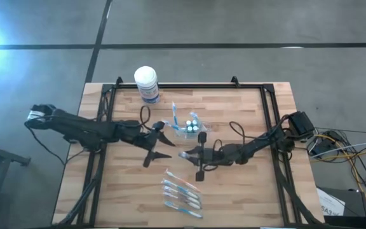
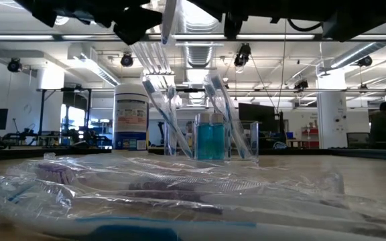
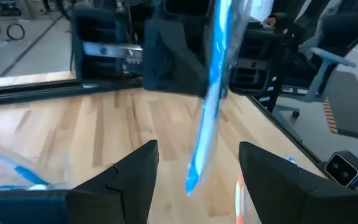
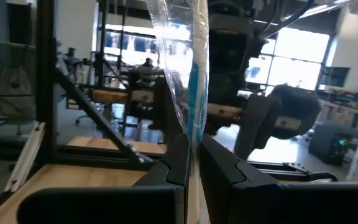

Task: Pick & Place toothbrushing station
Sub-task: Put the blue toothbrush in the transparent organizer

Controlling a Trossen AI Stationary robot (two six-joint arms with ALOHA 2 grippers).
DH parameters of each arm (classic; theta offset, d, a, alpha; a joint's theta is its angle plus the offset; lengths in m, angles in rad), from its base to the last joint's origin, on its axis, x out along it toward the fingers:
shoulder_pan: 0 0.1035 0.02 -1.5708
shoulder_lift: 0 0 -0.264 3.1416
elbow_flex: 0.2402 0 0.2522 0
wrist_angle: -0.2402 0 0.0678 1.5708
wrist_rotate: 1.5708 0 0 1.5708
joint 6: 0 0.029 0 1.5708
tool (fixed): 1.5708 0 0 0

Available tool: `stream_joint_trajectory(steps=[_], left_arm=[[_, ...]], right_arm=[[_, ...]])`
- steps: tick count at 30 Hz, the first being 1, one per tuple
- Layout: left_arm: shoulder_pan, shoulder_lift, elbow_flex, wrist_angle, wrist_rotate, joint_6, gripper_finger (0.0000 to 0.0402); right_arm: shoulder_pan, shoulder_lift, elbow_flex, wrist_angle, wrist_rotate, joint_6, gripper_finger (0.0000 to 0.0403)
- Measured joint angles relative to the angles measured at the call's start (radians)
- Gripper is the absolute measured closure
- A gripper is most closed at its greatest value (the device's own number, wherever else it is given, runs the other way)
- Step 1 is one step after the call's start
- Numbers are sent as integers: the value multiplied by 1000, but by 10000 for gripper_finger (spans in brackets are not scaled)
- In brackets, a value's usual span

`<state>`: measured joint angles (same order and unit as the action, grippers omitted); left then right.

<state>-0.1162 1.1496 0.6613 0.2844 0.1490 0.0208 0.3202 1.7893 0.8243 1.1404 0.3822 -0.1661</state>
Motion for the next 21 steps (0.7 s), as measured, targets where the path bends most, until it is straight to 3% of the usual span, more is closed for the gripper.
stream_joint_trajectory(steps=[17, 21], left_arm=[[0, 125, 56, 68, -29, 12, 172], [0, 125, 56, 65, -39, 13, 195]], right_arm=[[-5, 0, 7, -9, 40, -3, 385], [-5, 0, 7, -9, 39, -3, 385]])
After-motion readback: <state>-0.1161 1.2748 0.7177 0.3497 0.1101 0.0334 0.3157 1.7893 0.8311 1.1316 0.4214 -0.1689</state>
